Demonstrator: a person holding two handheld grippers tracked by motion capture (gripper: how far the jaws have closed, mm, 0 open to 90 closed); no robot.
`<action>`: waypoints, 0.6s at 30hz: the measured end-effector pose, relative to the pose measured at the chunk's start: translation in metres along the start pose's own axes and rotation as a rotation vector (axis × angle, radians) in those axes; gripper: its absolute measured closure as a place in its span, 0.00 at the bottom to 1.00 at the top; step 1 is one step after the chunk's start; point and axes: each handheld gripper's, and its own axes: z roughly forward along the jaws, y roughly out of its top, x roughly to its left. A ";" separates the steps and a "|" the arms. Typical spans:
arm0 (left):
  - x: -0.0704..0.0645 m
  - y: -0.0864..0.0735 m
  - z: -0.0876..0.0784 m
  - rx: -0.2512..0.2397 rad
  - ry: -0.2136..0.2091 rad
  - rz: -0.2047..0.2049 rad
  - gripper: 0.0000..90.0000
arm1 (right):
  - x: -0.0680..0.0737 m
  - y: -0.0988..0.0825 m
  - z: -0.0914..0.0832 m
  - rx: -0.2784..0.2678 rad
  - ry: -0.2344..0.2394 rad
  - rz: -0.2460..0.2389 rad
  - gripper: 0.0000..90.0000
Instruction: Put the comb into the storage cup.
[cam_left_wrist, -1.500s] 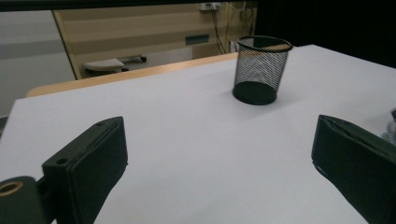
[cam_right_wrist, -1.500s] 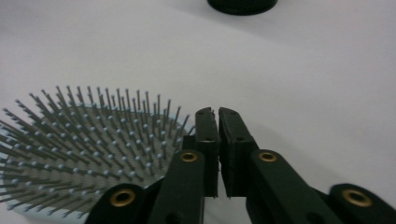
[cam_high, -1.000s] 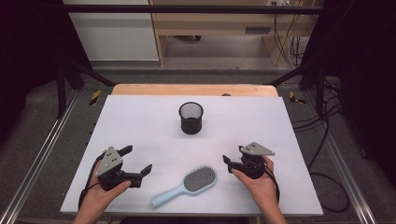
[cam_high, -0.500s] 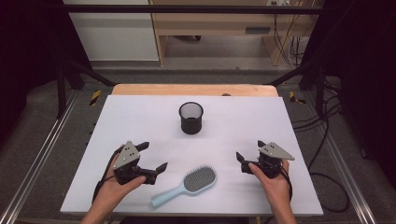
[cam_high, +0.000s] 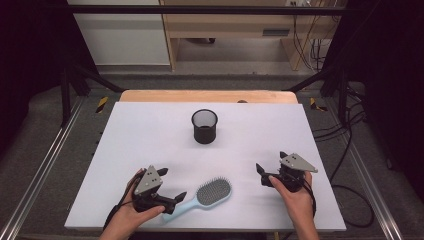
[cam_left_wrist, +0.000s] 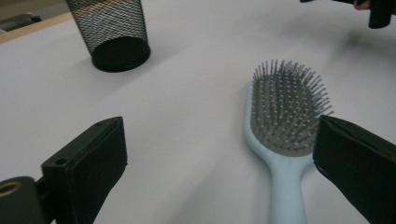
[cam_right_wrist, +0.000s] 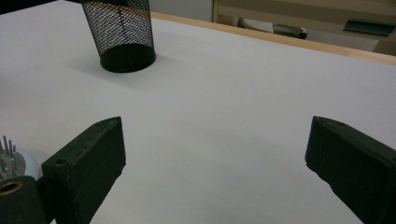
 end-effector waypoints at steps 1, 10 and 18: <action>-0.002 0.000 0.002 0.013 -0.010 0.006 0.04 | -0.001 0.000 -0.001 0.001 0.001 0.003 0.06; -0.017 -0.009 0.018 0.121 -0.077 0.058 0.04 | -0.006 0.000 -0.003 0.002 -0.006 0.022 0.06; -0.020 -0.014 0.023 0.165 -0.100 0.074 0.08 | -0.006 0.000 -0.003 0.005 -0.007 0.022 0.06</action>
